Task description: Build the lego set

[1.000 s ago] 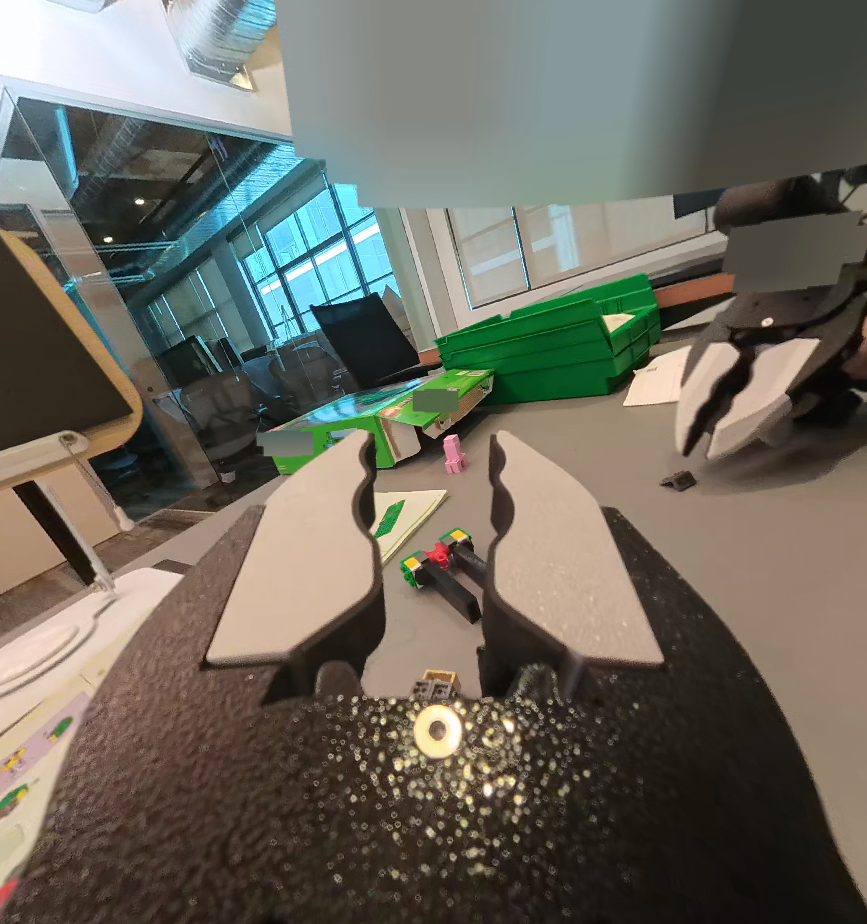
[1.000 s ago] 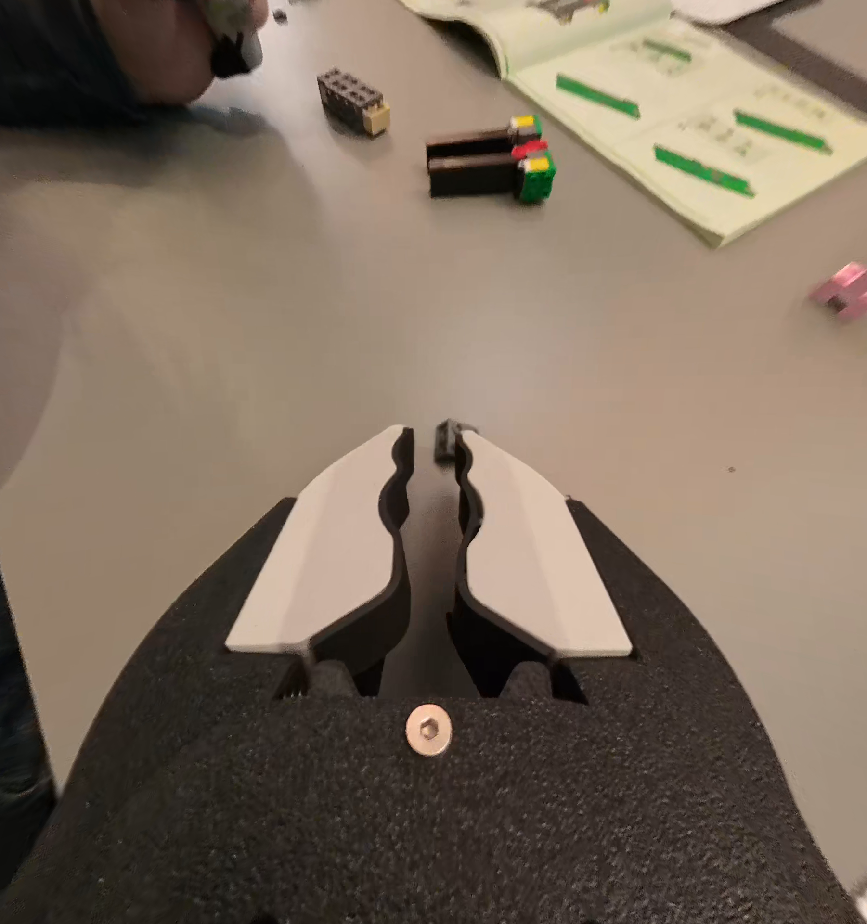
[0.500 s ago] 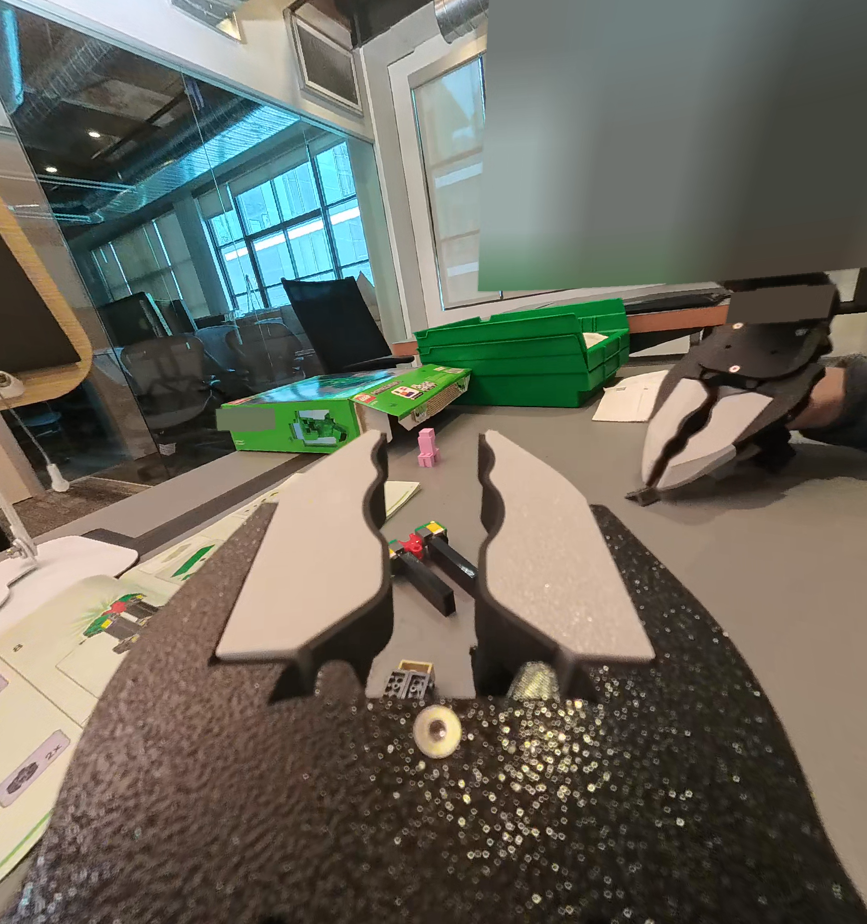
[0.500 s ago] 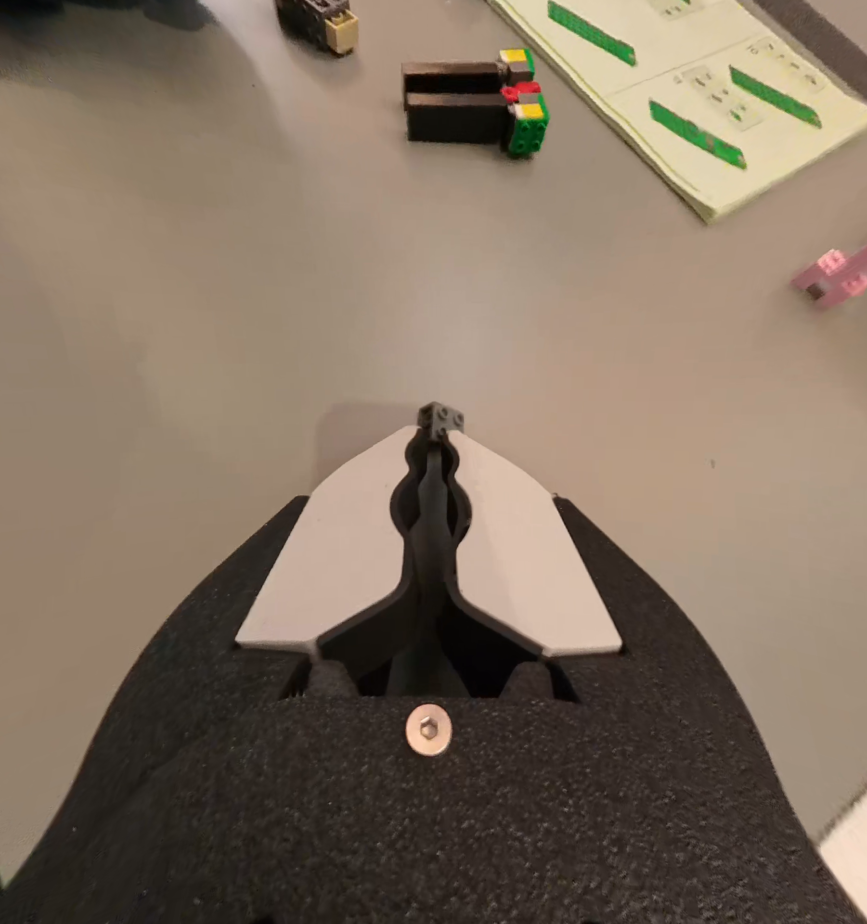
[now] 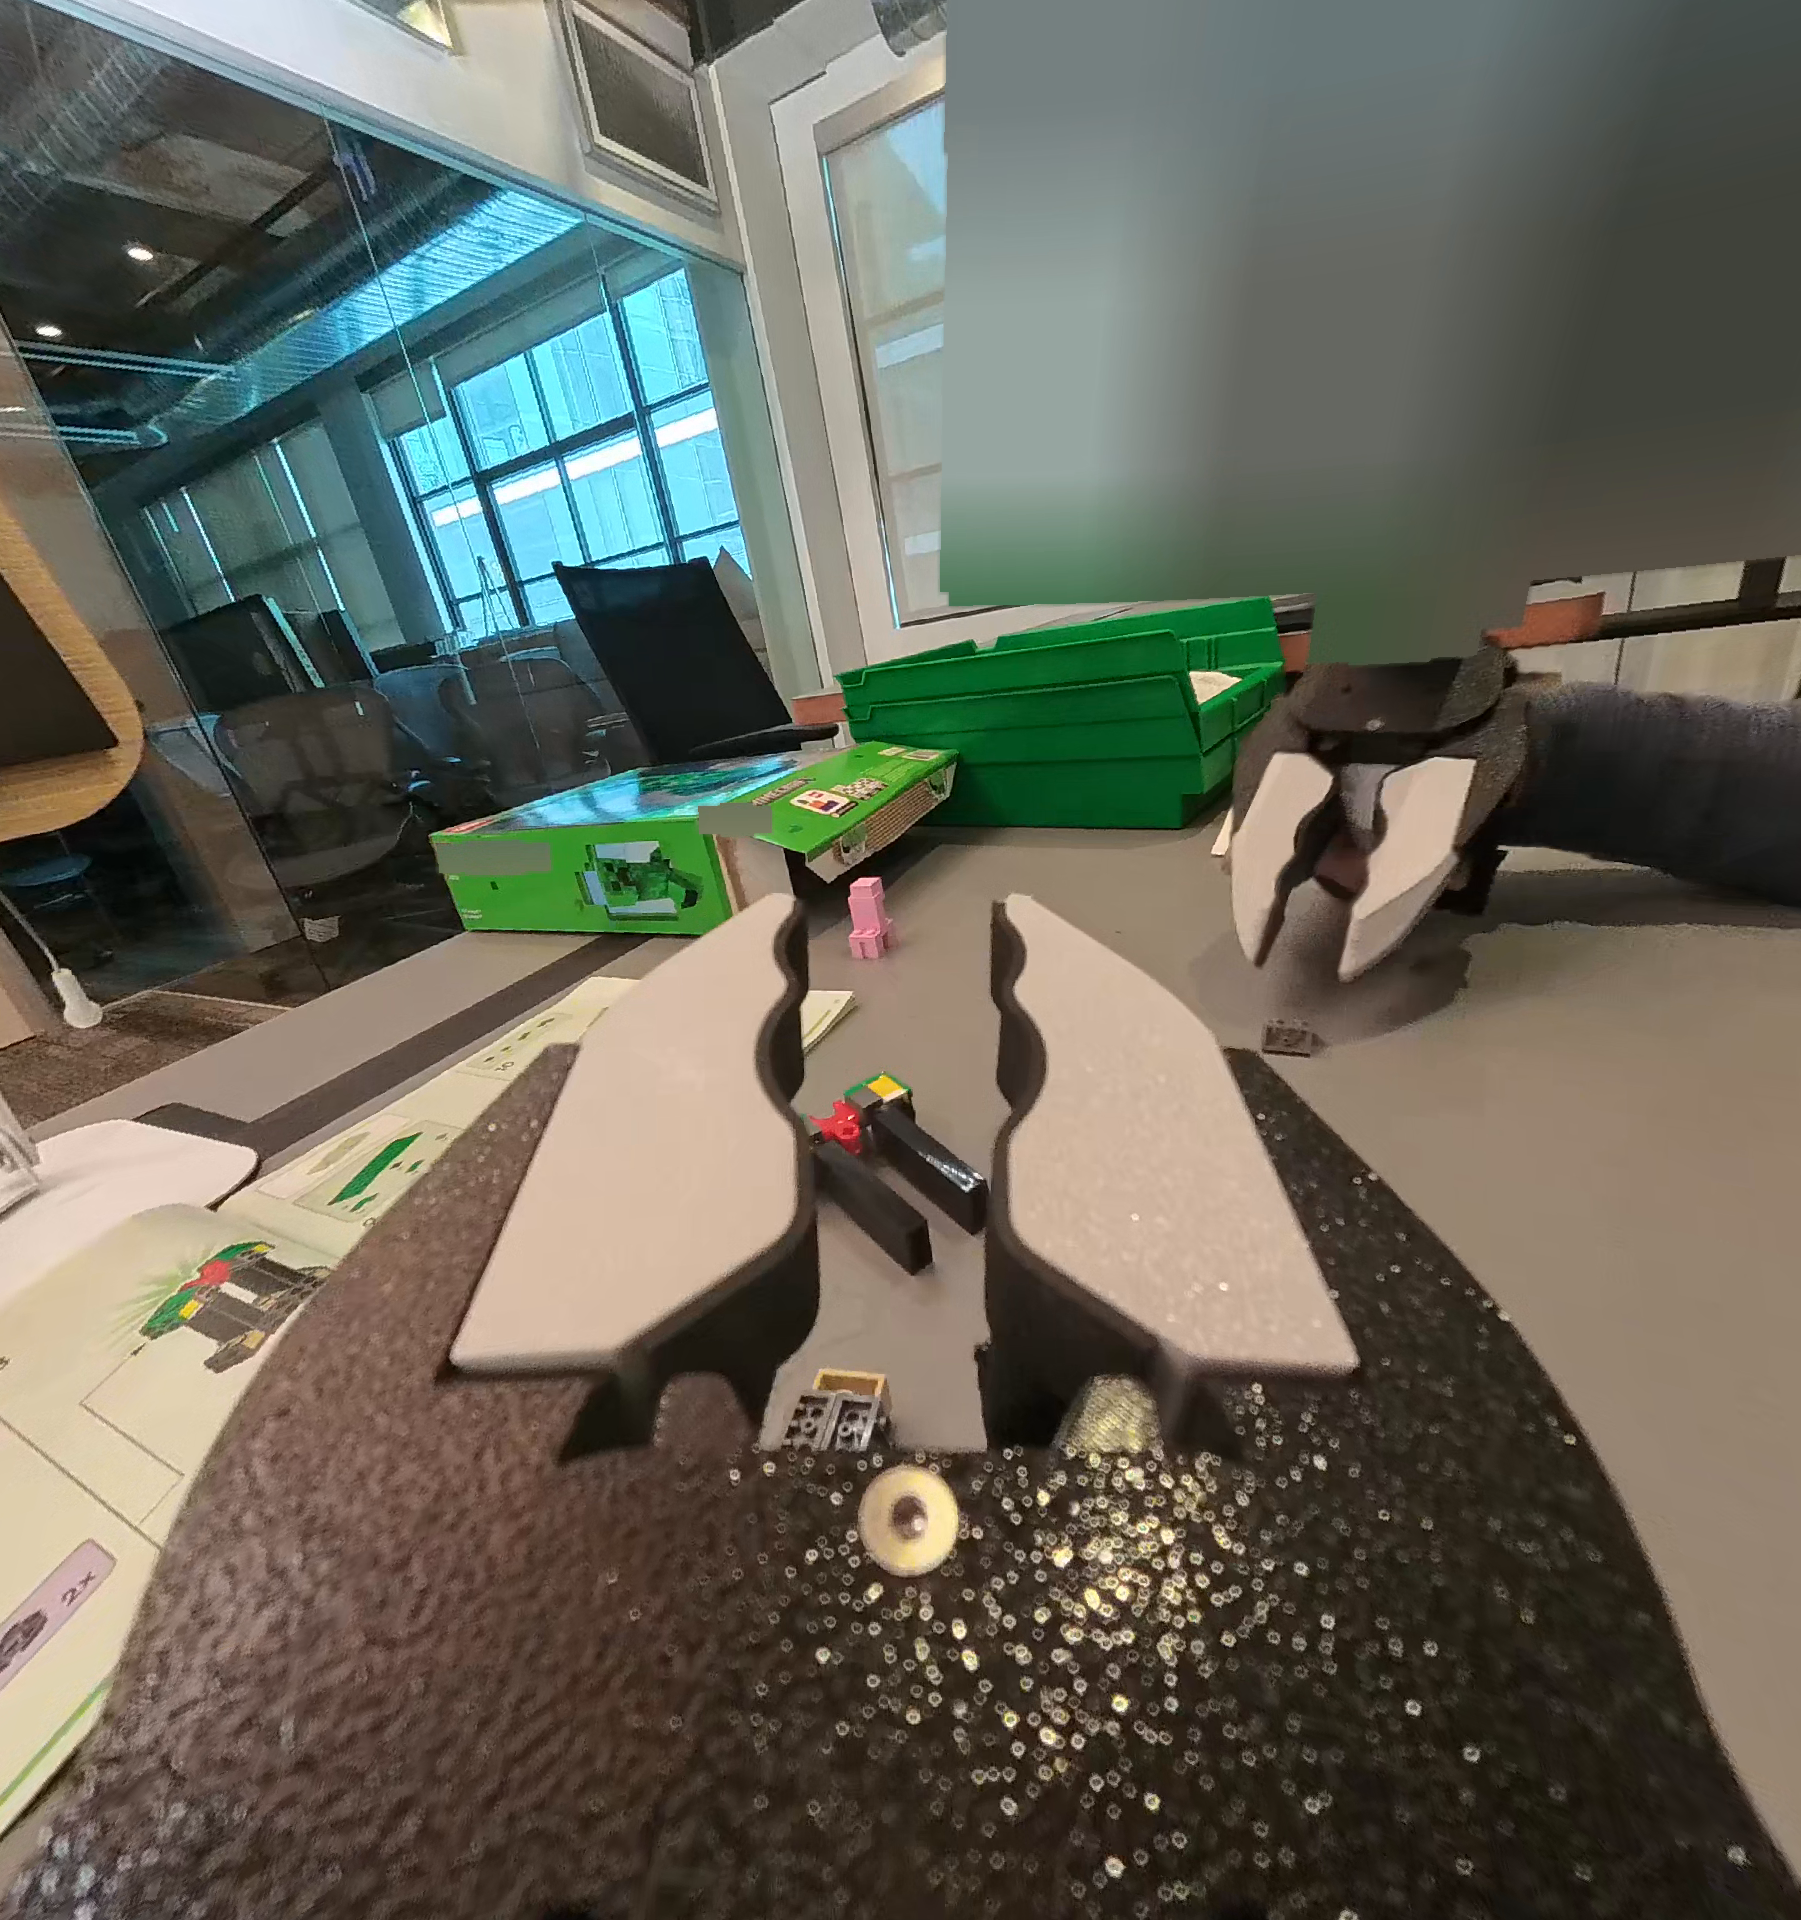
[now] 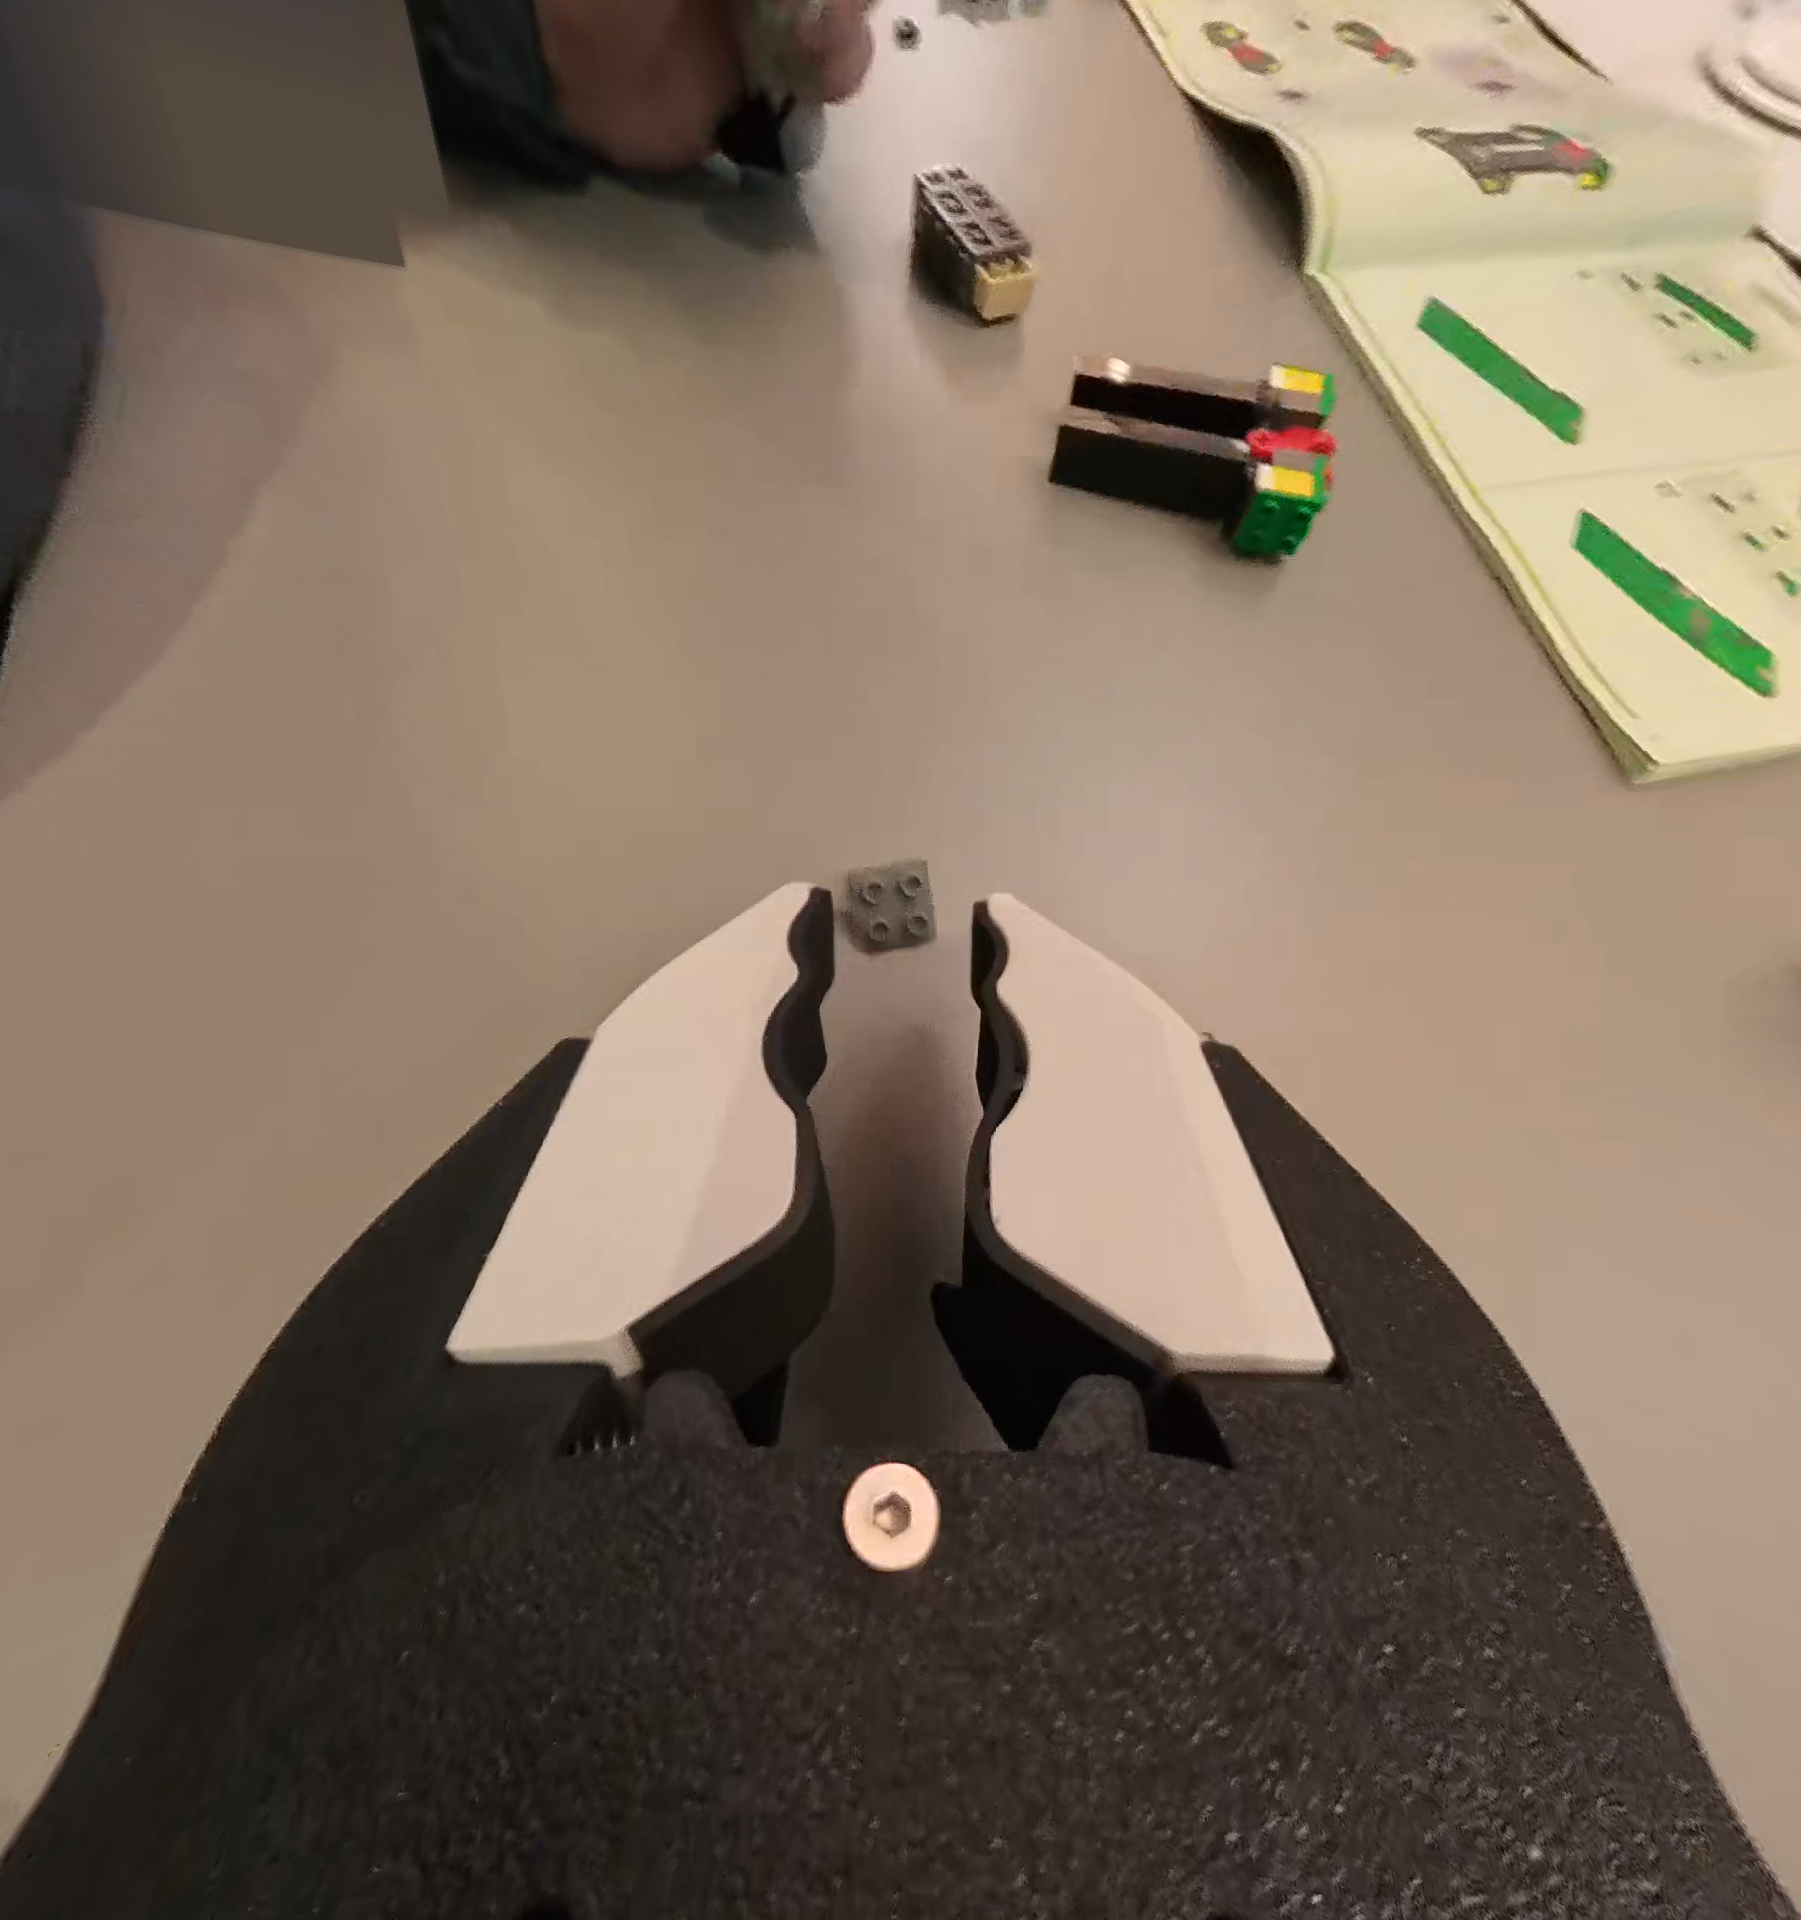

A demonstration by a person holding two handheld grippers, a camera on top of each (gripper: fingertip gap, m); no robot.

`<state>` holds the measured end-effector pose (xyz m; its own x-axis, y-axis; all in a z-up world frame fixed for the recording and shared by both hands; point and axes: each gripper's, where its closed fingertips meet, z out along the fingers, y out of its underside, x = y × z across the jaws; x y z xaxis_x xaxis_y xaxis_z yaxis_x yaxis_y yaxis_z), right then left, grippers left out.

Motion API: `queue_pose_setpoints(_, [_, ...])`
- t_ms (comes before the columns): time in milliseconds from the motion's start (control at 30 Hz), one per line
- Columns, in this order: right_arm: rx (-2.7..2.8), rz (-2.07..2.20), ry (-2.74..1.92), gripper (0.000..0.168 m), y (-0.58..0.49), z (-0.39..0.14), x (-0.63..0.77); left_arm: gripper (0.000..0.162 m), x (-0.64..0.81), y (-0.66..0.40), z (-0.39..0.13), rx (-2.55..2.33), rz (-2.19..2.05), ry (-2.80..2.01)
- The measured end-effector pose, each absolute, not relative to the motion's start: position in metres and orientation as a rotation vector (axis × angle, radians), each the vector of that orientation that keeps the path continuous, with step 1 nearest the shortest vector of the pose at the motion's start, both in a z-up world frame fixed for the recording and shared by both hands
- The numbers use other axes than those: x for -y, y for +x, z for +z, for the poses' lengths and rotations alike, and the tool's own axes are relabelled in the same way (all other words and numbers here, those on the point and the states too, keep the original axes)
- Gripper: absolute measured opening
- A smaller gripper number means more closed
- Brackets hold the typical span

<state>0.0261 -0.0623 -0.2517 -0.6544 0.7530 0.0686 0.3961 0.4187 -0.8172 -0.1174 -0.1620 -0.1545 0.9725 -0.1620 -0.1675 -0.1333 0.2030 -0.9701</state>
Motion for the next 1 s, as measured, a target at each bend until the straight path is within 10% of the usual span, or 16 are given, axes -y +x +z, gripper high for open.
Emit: queue_pose_setpoints(1000, [2.255, 1.291, -0.776, 0.011, -0.009, -0.240, 0.112, 0.068, 0.186, -0.152, -0.260, -0.407, -0.148, -2.214])
